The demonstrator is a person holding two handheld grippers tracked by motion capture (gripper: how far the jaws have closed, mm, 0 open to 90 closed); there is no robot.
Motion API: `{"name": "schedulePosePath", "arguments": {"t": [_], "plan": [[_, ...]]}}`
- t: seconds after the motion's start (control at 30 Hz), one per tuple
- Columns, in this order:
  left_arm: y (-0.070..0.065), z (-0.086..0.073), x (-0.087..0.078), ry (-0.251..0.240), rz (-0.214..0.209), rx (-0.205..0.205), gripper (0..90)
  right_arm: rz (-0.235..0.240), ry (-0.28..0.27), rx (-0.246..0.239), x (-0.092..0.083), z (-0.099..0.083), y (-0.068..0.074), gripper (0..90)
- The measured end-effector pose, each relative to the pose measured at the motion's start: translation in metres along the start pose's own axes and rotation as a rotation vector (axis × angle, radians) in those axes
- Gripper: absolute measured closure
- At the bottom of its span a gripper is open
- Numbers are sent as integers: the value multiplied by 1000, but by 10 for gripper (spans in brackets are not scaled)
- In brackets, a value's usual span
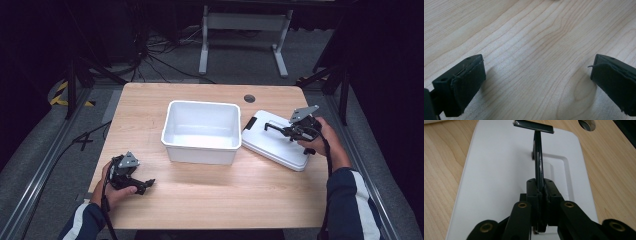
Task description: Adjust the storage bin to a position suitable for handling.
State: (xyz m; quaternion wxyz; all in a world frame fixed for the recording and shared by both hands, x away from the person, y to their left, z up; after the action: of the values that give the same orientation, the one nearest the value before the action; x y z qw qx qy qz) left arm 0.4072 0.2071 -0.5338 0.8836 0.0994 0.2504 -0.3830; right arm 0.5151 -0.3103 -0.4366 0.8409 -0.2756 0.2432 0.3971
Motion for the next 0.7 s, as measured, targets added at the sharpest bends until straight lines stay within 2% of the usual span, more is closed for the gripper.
{"name": "schedulePosePath", "arguments": {"t": [0.37,0.7], "plan": [[0,0,0,0,-1,1,2,4,15,31,6,-14,2,845],[0,0,0,-1,-2,-1,5,-4,17,32,5,-14,1,843]]}}
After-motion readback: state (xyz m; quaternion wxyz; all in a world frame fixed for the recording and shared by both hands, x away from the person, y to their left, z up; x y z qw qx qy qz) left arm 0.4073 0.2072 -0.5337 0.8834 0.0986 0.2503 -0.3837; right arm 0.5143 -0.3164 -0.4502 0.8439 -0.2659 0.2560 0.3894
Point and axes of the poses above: each handheld gripper's, and its own axes: x roughly forward along the jaws, z roughly out of its top, y roughly to its left, the point moved 7 cm from there along x, roughly forward along the jaws, and after that the axes turned 15 degrees about -y, right-handed, at the moved point
